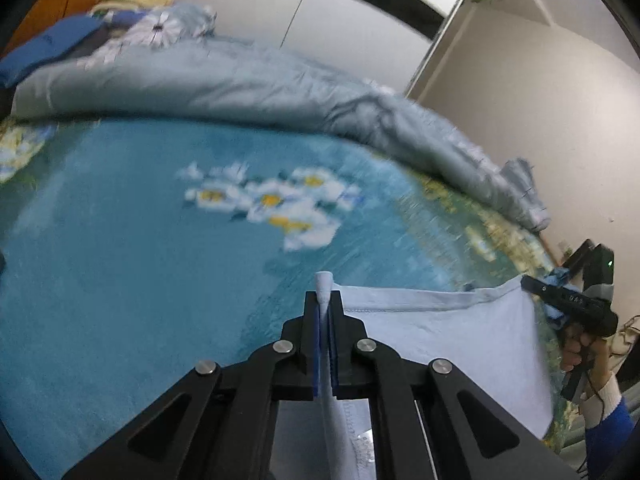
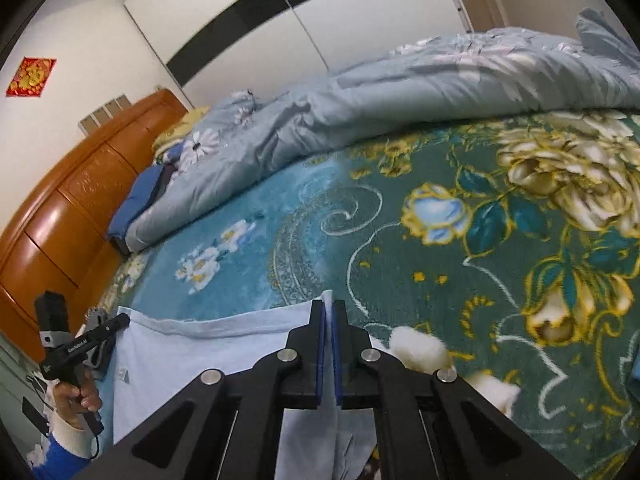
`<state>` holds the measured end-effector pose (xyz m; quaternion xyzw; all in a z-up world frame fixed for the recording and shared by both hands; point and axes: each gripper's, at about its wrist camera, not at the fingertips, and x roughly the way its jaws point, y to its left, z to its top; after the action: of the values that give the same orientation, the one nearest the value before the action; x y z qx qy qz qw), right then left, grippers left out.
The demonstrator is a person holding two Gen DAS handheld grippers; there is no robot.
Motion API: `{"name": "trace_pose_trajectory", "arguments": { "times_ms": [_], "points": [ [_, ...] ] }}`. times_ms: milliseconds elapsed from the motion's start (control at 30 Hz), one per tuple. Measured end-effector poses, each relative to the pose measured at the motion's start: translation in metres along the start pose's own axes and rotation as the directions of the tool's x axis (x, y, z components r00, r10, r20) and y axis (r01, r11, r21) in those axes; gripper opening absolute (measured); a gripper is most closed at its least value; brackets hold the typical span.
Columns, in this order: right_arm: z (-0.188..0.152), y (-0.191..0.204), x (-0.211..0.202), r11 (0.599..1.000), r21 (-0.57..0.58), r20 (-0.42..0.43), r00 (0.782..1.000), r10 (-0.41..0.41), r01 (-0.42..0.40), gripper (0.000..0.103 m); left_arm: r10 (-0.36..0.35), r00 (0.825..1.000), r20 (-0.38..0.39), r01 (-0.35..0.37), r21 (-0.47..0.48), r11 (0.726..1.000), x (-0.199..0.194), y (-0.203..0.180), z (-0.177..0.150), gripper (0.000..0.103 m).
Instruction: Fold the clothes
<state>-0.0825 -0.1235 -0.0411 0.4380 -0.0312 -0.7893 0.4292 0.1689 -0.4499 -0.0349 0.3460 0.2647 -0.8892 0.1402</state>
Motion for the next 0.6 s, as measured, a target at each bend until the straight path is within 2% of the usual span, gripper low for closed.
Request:
{"name": "trace_pose_trajectory", "arguments": {
  "times_ms": [200, 333, 467, 500, 533, 567, 600],
  "points": [
    [-0.011, -0.019, 0.035, 0.997, 0.062, -0.098, 0.994, -0.043, 0.049, 0.004, 0.02, 0.996, -0.084, -0.025, -0.058, 0.998, 0.028, 0.019, -0.016, 0.004],
    [-0.014, -0.022, 0.04, 0.996, 0.072, -0.11, 0.993, -0.049, 0.057, 0.004, 0.021, 0.995, -0.097, -0.029, -0.079, 0.996, 0.029, 0.02, -0.017, 0.005],
    [-0.012, -0.014, 0.032, 0.997, 0.051, -0.098, 0.994, -0.052, 0.057, 0.009, 0.036, 0.994, -0.101, -0.046, -0.099, 0.994, 0.022, 0.018, -0.015, 0.007],
    [-0.014, -0.013, 0.024, 0.997, 0.055, -0.085, 0.995, -0.046, 0.051, 0.013, 0.047, 0.994, -0.101, -0.056, -0.095, 0.994, 0.016, 0.016, -0.014, 0.008],
    [-0.016, -0.012, 0.016, 0.997, 0.058, -0.072, 0.997, -0.041, 0.045, 0.026, 0.066, 0.993, -0.102, -0.075, -0.091, 0.993, 0.011, 0.015, -0.014, 0.011],
    [-0.017, -0.01, 0.008, 0.997, 0.062, -0.059, 0.998, -0.035, 0.038, 0.041, 0.086, 0.991, -0.103, -0.095, -0.087, 0.992, 0.007, 0.014, -0.014, 0.023],
    [-0.019, -0.009, 0.0, 0.997, 0.066, -0.046, 0.999, -0.029, 0.032, 0.046, 0.106, 0.99, -0.096, -0.115, -0.092, 0.989, -0.003, 0.015, -0.016, 0.041]
  ]
}}
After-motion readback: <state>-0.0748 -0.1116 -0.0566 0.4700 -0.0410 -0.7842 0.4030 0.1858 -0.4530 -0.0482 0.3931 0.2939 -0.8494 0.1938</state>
